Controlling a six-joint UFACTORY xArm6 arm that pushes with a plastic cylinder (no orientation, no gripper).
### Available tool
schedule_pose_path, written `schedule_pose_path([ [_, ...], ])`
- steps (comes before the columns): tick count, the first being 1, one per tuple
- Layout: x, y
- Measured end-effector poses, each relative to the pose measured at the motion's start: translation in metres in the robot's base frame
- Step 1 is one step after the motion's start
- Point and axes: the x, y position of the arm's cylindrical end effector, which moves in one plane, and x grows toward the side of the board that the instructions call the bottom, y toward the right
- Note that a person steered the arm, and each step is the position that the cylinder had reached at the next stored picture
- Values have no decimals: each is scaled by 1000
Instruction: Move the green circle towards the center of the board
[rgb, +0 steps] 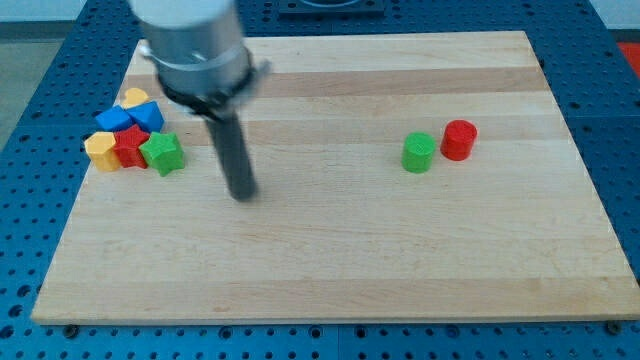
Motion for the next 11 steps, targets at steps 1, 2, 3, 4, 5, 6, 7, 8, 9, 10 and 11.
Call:
schedule_pose_path([
  [1,41,120],
  [2,2,221],
  [3,-53,247],
  [4,-84,239],
  [5,-86,232],
  [6,-71,232],
  [7,-69,210],
  [8,-75,169],
  [9,-77,114],
  [10,-84,70],
  [11,-84,40],
])
